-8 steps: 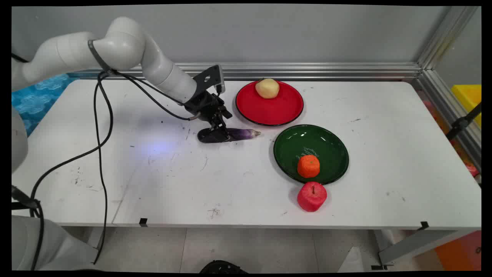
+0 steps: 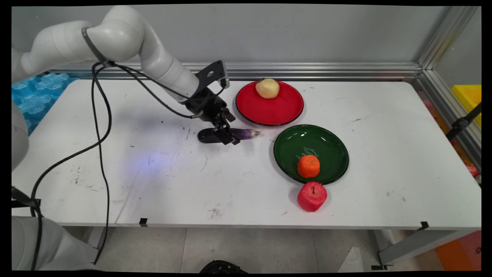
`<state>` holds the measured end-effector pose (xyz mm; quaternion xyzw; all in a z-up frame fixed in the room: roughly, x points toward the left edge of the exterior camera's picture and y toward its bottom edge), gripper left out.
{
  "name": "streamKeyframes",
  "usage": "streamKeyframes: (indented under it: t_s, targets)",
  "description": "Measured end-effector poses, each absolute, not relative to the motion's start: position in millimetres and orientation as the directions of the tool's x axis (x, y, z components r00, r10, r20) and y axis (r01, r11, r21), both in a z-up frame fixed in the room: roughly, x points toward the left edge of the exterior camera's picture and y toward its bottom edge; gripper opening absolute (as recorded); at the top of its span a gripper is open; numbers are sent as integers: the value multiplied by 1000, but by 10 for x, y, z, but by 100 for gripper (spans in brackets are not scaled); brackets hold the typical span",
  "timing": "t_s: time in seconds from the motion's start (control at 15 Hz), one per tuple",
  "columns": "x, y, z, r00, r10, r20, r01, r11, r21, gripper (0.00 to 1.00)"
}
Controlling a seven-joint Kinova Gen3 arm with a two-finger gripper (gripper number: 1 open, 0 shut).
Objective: Pick up the mandarin from the green plate
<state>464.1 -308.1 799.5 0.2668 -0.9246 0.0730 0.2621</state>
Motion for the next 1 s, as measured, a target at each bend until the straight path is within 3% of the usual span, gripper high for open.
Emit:
streamKeyframes:
  t_s: [0.47, 1.0]
  targets:
    - [4065, -3043, 8190, -759, -346, 552, -431, 902, -28, 100]
    - [3470, -2989, 8129, -736, -294, 610, -407, 912, -50, 100]
